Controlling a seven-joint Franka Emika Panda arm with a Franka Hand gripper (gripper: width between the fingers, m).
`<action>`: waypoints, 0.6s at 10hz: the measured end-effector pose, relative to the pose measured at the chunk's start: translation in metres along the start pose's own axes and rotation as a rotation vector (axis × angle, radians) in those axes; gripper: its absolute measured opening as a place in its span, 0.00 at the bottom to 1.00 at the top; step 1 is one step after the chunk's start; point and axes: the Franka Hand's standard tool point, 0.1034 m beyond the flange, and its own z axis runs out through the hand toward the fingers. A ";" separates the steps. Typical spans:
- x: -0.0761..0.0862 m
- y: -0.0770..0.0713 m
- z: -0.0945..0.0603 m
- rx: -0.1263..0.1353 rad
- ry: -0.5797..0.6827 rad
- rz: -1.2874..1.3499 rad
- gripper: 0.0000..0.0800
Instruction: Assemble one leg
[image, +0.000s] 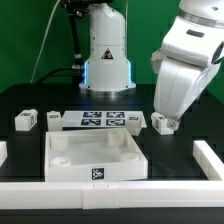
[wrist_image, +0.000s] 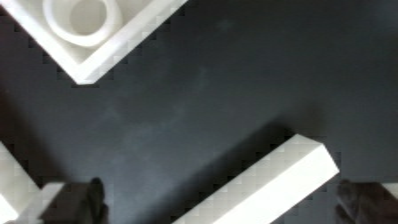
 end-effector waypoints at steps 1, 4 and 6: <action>-0.009 -0.005 0.004 -0.032 0.035 -0.056 0.81; -0.067 -0.017 0.034 -0.106 0.102 -0.344 0.81; -0.092 -0.009 0.045 -0.092 0.093 -0.418 0.81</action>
Offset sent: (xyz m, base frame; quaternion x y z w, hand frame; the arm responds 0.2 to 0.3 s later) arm -0.0322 -0.0372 -0.0177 -0.0457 0.1072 -0.2441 0.9627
